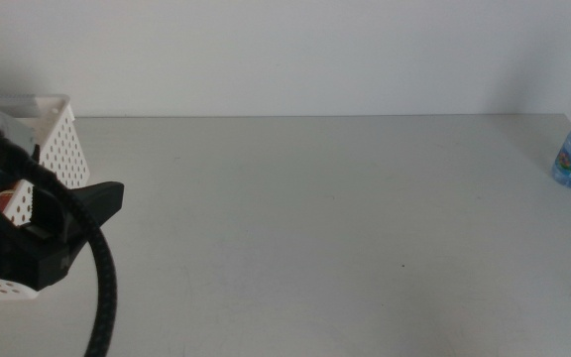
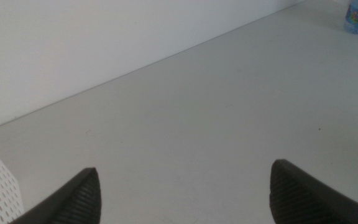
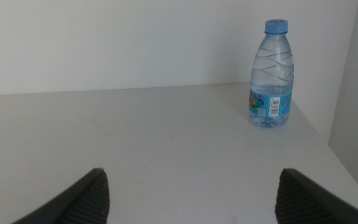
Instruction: Use arms to grab the bottles and put them into the dustbin to the left of the table.
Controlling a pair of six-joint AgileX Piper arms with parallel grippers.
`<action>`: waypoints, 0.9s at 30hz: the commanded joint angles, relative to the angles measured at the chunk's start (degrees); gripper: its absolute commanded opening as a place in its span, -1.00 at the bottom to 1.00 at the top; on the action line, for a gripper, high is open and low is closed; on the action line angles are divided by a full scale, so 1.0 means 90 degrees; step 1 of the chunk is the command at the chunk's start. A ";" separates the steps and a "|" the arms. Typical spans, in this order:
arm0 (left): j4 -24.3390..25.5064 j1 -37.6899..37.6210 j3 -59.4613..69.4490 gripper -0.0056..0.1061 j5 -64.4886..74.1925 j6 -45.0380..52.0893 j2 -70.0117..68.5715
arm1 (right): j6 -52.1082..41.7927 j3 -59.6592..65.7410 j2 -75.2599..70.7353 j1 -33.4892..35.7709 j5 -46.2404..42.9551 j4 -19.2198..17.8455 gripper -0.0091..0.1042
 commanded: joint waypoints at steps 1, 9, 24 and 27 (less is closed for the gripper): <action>-0.0017 -0.0044 -0.0168 0.75 -0.0476 -0.0070 -0.0007 | -0.0080 -0.0060 -0.0116 -0.0024 -0.0652 -0.0137 0.82; -0.0017 -0.0044 -0.0168 0.75 -0.0482 -0.0070 -0.0007 | 0.0035 -0.0578 0.1098 -0.0024 -0.1697 -0.0353 0.82; -0.0017 -0.0044 -0.0168 0.75 -0.0482 -0.0070 -0.0007 | 0.0160 -0.1405 0.4644 -0.0024 -0.3358 -0.0369 0.82; -0.0017 -0.0044 -0.0168 0.75 -0.0482 -0.0070 -0.0007 | 0.0111 -0.1405 0.5179 -0.0024 -0.4028 -0.0376 0.82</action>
